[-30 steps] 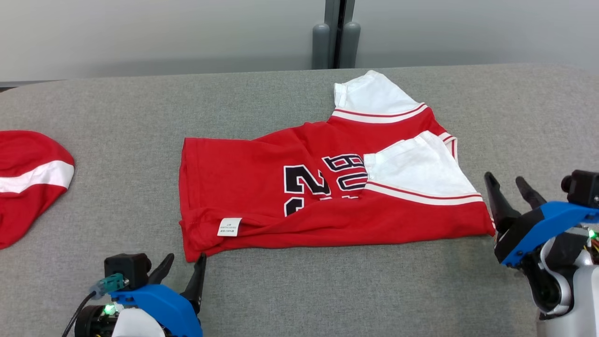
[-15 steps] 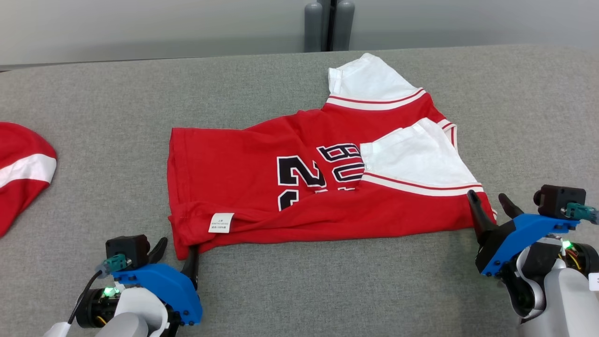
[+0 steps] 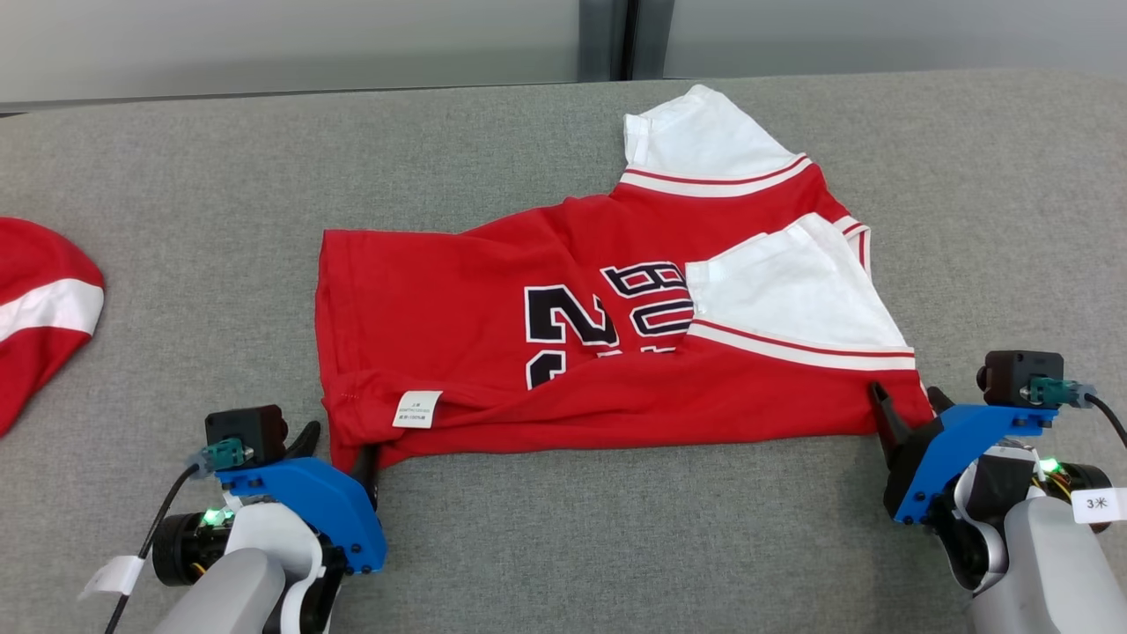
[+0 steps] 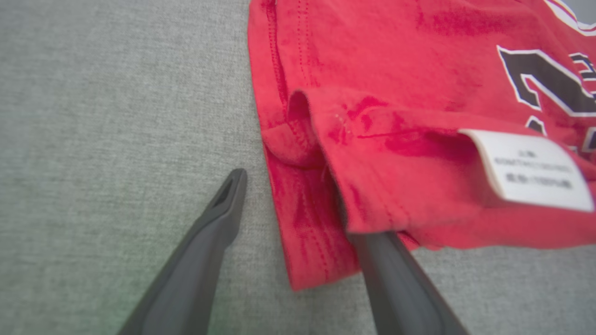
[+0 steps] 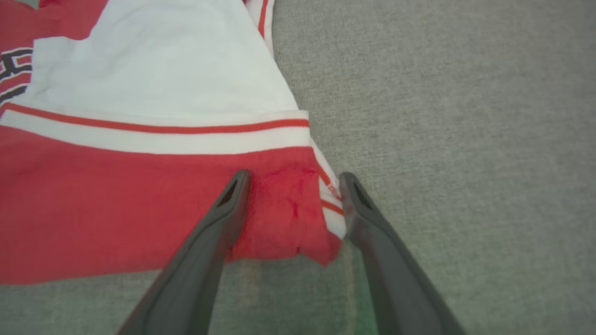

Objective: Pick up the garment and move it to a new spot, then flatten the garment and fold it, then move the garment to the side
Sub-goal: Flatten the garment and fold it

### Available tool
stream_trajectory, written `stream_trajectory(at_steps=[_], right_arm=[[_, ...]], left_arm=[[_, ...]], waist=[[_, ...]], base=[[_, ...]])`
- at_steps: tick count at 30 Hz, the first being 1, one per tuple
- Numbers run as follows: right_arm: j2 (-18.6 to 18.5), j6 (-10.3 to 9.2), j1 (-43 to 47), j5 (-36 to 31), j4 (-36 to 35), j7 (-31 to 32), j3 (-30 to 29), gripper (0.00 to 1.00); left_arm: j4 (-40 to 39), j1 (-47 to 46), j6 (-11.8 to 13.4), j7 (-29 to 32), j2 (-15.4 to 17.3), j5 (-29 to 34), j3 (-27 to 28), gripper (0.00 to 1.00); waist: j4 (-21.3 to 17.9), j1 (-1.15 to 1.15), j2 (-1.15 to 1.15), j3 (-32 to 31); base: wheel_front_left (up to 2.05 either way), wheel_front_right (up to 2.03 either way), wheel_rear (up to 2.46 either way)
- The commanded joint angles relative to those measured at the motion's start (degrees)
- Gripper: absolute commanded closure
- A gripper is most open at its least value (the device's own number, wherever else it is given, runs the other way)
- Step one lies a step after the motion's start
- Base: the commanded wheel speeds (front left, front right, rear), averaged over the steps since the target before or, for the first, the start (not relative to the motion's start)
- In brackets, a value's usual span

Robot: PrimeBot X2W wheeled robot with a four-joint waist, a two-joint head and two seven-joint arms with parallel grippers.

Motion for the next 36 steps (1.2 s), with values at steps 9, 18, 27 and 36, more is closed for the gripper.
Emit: stream_trajectory(at_steps=[9, 18, 27, 36], right_arm=[[0.0, 0.01, 3.5, 0.3, -2.5, 2.3, -0.2, 1.00], [-0.1, 0.00, 13.0, 3.5, -16.4, 6.7, -1.8, 1.00], [-0.1, 0.00, 23.9, 8.0, -26.8, 11.6, -0.6, 1.00], [-0.1, 0.02, 25.2, 8.8, -29.5, 11.1, 0.4, 0.00]], left_arm=[[0.1, 3.3, -3.3, 2.1, 1.1, -2.0, -1.3, 1.00], [-9.0, 8.6, -0.8, 3.1, 7.6, -1.3, -0.9, 1.00], [-16.0, 14.8, 1.8, 6.7, 11.5, -2.8, -1.2, 1.00], [-19.2, 16.6, 2.8, 7.3, 12.7, -3.4, -0.9, 0.00]], waist=[[0.5, 0.01, 0.01, -1.7], [0.9, 0.01, 0.01, -5.1], [0.2, 0.01, 0.01, -7.4], [0.0, 0.01, 0.01, -8.5]], base=[[0.00, 0.00, 0.00], [0.00, 0.00, 0.00], [0.00, 0.00, 0.00], [0.00, 0.00, 0.00]])
